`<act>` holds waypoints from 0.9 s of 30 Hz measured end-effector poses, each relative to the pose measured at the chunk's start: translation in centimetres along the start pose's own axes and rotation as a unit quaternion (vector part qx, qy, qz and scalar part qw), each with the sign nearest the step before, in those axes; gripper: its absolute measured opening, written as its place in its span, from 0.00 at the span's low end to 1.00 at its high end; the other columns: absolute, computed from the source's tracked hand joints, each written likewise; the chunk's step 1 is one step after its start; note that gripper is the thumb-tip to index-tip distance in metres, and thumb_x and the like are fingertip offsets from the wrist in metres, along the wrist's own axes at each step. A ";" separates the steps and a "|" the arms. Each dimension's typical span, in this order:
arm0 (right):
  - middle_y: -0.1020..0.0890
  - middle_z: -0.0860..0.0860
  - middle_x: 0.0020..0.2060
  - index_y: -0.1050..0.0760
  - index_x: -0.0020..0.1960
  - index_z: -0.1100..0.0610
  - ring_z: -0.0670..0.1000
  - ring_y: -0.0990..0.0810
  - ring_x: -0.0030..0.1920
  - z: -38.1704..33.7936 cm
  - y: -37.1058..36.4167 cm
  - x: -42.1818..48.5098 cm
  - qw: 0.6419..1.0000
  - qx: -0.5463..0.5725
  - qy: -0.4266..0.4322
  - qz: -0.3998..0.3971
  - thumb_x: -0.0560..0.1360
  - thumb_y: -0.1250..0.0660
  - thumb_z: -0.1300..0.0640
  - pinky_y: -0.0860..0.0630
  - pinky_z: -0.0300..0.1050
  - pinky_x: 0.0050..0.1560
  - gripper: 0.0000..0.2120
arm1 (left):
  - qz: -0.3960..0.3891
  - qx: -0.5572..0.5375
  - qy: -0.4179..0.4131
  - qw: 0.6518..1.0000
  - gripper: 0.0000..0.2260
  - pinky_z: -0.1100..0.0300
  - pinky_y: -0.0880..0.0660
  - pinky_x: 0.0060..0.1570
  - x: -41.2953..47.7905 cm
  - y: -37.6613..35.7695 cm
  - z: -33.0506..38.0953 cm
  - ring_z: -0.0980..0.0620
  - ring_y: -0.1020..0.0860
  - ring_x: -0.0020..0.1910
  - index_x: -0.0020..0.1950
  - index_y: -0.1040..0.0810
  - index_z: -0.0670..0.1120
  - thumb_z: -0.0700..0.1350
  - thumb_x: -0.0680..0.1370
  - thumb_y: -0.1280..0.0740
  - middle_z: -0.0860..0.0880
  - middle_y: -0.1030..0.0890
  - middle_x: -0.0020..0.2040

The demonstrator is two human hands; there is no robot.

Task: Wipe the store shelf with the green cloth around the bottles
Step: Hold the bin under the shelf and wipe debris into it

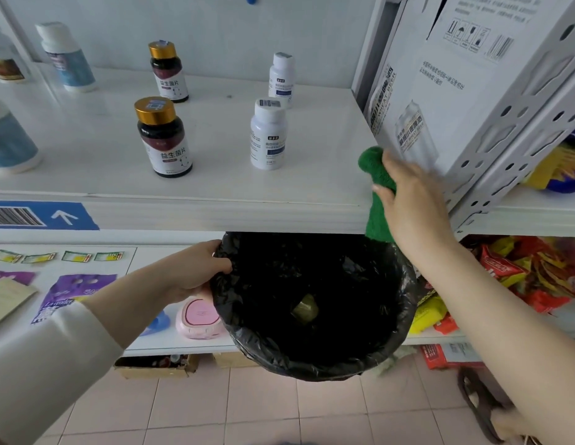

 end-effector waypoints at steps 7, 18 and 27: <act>0.39 0.54 0.73 0.41 0.72 0.59 0.52 0.43 0.73 -3.0 -4.8 0.1 0.993 -0.020 0.097 -0.061 0.81 0.50 0.56 0.54 0.43 0.71 0.21 | -0.007 -0.002 -0.007 1.000 0.15 0.58 0.22 0.29 0.0 -0.1 0.1 0.51 0.18 0.33 0.52 0.26 0.45 0.29 0.75 0.46 0.43 0.20 0.42; 0.37 0.53 0.72 0.39 0.71 0.58 0.50 0.40 0.73 -8.3 -6.3 -2.1 0.965 0.057 0.231 -0.107 0.75 0.37 0.63 0.53 0.34 0.69 0.26 | -0.003 -0.013 0.002 1.000 0.16 0.58 0.20 0.29 -0.2 -0.2 0.2 0.47 0.20 0.39 0.51 0.25 0.45 0.29 0.75 0.46 0.41 0.20 0.45; 0.40 0.51 0.73 0.41 0.73 0.55 0.51 0.41 0.73 -0.8 -3.0 -2.6 0.992 -0.042 0.105 -0.057 0.77 0.39 0.58 0.42 0.48 0.72 0.26 | 0.015 0.000 0.007 1.000 0.14 0.58 0.21 0.29 -1.2 -0.5 -0.6 0.47 0.20 0.38 0.51 0.26 0.44 0.29 0.75 0.46 0.42 0.20 0.44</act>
Point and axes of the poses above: each hand's wrist, its own x-axis towards the middle knuckle, its own y-axis out of the back of the hand, z = x × y, the point moved 6 cm from there along x, towards the middle knuckle
